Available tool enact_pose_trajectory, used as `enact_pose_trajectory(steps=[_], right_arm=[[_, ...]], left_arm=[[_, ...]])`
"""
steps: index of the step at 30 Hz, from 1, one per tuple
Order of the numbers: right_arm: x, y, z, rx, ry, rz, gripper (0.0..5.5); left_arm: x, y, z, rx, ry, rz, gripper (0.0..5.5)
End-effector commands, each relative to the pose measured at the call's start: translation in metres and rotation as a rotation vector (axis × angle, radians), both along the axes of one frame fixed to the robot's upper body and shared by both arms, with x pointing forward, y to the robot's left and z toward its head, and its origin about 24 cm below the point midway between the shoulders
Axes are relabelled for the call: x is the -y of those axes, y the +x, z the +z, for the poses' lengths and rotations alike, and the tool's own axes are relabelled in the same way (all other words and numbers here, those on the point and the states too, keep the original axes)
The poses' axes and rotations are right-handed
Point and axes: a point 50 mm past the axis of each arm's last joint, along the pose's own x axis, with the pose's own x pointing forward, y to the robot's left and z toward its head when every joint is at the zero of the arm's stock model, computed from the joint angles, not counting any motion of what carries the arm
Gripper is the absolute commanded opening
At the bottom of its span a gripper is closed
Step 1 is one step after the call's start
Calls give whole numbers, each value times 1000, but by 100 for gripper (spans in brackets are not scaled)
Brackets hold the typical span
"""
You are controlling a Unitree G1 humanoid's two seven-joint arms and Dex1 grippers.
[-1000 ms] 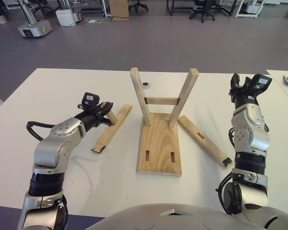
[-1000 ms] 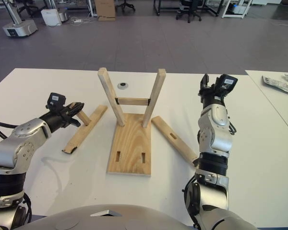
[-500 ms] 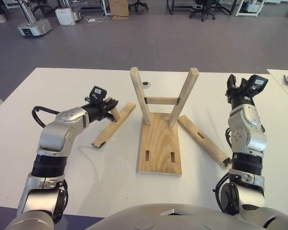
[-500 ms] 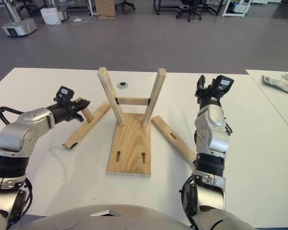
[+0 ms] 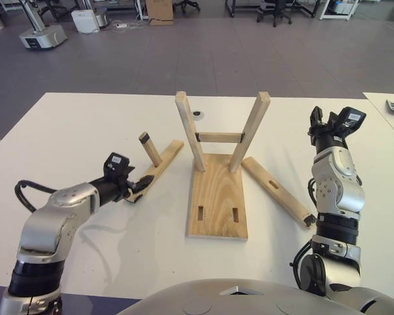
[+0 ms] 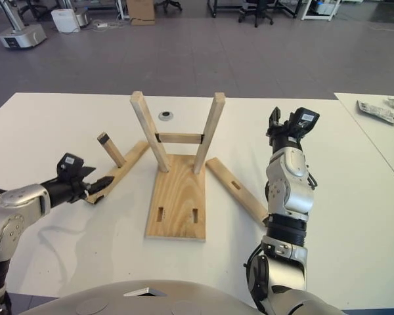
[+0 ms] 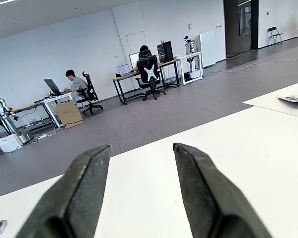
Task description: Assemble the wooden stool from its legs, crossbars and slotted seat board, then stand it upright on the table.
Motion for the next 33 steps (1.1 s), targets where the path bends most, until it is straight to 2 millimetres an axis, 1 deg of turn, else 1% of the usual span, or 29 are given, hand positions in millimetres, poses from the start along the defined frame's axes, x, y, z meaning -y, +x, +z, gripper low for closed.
enact_pose_trajectory(steps=[1,2,4,6,8,10,11,13,15,16,17,19,22,24,27,28,30,31,33], right_arm=[[-2,3,4,1,8,9,230],[-2,4,4,1,7,11,230],[-2,4,4,1,7,13,230],[-3,5,4,1,8,14,230],[-5,6,4,3,8,18,230],[-6,7,4,4,8,20,230],[-6,7,3,2,7,17,230],[-6,7,2,-2,8,10,230],[-6,8,2,-3,9,8,230],[-6,9,2,-3,10,5,230],[-5,9,2,-4,9,-5,230],[0,10,1,-11,25,-42,230],[3,10,1,-13,38,-62,230],[4,10,2,-10,41,-70,230],[5,11,8,17,46,-64,230],[6,11,13,43,49,-54,230],[4,12,35,148,10,4,230],[0,14,51,207,0,72,230],[-11,17,87,322,52,231,230]], left_arm=[[-5,-5,-12,-25,68,6,458],[-6,-7,-17,-42,90,-7,480],[-7,-7,-25,-54,106,-13,484],[-11,-2,-31,-52,93,8,454],[-17,3,-38,-53,95,26,412],[-18,8,-40,-44,73,5,373],[-13,12,-39,-31,26,-33,359],[-3,16,-41,-22,-23,-113,314],[0,17,-43,-24,-38,-153,274],[2,18,-43,-16,-67,-168,268],[4,19,-41,-8,-104,-175,244],[2,19,-40,-7,-119,-178,208],[-6,17,-41,-11,-66,-165,203],[-12,19,-37,14,-44,-139,203],[-40,23,-21,75,0,-40,203],[-51,26,-11,112,-3,-2,203],[-66,36,23,236,-63,50,203],[-71,40,45,295,-80,26,203],[-75,48,98,428,-163,-33,203]])
